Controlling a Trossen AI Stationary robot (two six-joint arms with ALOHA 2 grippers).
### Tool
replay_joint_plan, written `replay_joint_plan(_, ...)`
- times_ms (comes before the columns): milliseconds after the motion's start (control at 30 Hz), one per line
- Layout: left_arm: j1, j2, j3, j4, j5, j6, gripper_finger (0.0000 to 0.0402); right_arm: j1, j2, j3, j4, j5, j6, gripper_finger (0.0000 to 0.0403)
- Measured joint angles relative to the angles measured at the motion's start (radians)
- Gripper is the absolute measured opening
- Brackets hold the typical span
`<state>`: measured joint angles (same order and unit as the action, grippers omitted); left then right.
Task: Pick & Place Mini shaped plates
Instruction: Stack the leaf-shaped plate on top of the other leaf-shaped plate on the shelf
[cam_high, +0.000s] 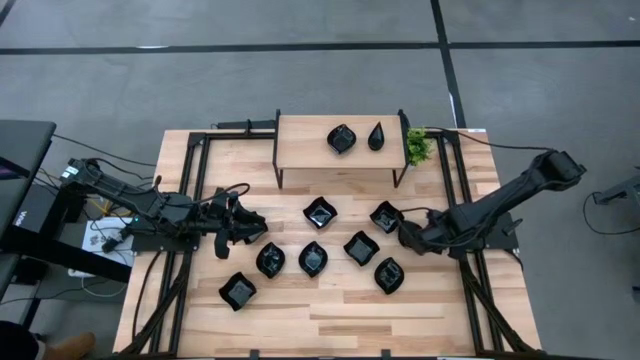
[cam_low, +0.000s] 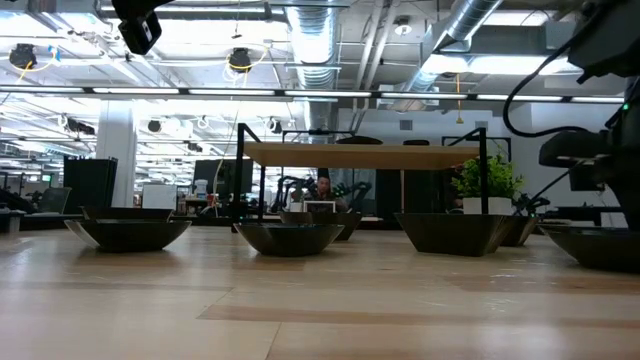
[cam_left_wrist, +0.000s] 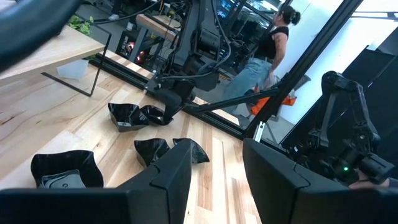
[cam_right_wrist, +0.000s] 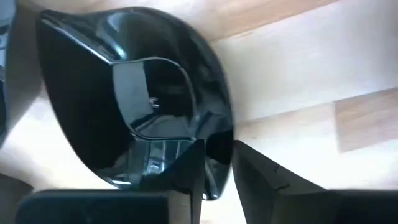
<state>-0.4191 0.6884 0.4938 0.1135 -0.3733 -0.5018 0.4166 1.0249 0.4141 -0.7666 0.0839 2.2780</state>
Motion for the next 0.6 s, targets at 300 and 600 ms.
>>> replay_joint_plan(300, 0.0, 0.0, 0.0, 0.0, 0.0, 0.0, 0.0145, 0.0, -0.049, 0.0, -0.049, -0.001, -0.002, 0.004)
replay_joint_plan(600, 0.0, 0.0, 0.0, 0.0, 0.0, 0.0, 0.0145, 0.0, -0.05, 0.003, -0.055, -0.001, -0.01, 0.0004)
